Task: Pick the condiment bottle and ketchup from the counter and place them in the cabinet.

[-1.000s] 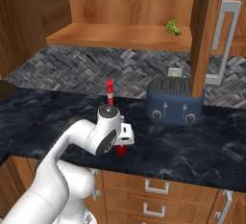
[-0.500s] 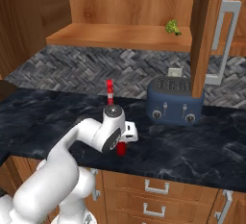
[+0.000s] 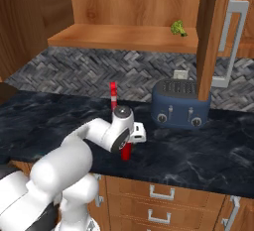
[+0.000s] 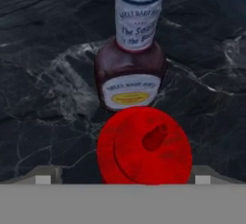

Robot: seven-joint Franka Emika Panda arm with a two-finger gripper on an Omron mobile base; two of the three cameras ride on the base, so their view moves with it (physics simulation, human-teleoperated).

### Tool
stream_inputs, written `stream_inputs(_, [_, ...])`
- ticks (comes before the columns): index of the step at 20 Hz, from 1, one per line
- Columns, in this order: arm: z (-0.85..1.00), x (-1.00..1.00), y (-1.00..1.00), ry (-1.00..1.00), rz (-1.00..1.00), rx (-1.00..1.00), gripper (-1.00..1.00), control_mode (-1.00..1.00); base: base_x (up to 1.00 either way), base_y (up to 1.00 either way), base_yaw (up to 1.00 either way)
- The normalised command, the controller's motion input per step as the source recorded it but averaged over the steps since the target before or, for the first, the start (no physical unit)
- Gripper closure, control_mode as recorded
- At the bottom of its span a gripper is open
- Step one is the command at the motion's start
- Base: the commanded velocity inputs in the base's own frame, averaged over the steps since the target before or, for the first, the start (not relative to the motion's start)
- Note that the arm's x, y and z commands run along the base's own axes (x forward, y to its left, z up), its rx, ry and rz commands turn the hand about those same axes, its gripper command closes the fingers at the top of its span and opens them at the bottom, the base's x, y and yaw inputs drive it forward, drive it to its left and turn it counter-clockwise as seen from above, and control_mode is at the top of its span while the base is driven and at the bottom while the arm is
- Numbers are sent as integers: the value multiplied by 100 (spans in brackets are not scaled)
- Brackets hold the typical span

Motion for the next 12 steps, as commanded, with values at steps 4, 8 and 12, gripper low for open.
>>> stream_inputs(4, [-16, 18, 0, 0, 0, 0, 100, -100, 0, 0, 0])
stream_inputs(8, [-13, 1, 0, 0, 0, 0, 100, -100, 0, 0, 0])
stream_inputs(12, [24, -19, 0, -6, 0, 0, 100, -100, 0, 0, 0])
